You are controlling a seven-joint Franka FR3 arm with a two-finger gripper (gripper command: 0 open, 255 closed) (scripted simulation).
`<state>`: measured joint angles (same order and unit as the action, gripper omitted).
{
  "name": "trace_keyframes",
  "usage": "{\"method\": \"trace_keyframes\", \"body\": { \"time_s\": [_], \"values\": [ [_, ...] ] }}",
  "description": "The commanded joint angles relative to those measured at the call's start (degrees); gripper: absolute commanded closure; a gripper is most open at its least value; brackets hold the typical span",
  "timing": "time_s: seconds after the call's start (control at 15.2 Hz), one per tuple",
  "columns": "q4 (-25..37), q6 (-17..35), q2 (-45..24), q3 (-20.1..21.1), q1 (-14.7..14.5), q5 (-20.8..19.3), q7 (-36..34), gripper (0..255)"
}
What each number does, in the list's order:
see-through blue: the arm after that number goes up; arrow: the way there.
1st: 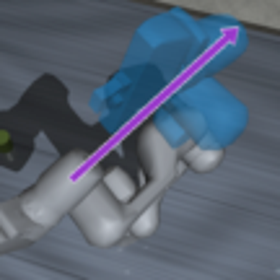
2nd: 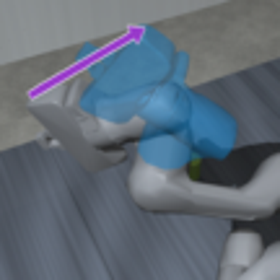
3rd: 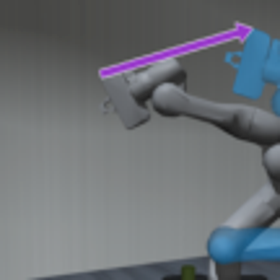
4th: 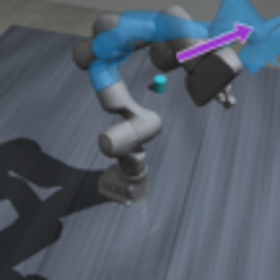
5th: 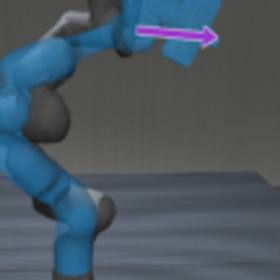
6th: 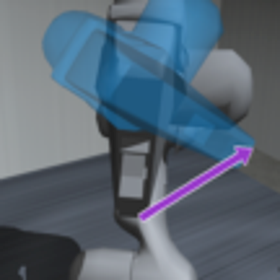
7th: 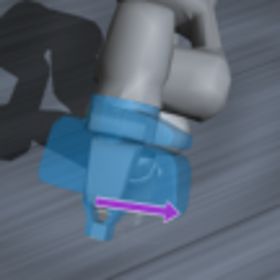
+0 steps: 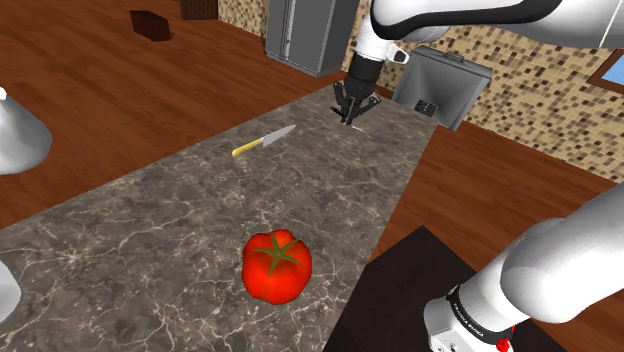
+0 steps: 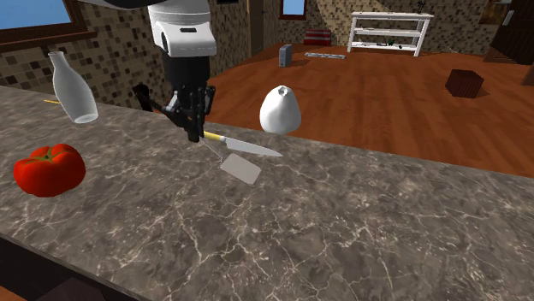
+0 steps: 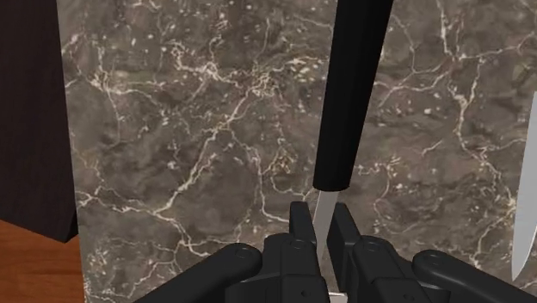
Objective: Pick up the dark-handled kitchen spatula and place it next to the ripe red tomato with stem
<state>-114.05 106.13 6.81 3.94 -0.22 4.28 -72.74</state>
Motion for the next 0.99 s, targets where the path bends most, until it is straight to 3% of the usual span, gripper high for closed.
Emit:
{"method": "trace_keyframes", "body": {
  "time_s": [0.0,0.59,0.92],
  "values": [
    [0.1,0.1,0.0,1.5,-1.2,0.2,-2.7,255],
    [3.9,0.7,-3.4,9.1,-7.4,0.5,-16.4,255],
    [0.7,4.5,-4.0,9.2,-7.4,0.5,-16.3,255]
  ]
}}
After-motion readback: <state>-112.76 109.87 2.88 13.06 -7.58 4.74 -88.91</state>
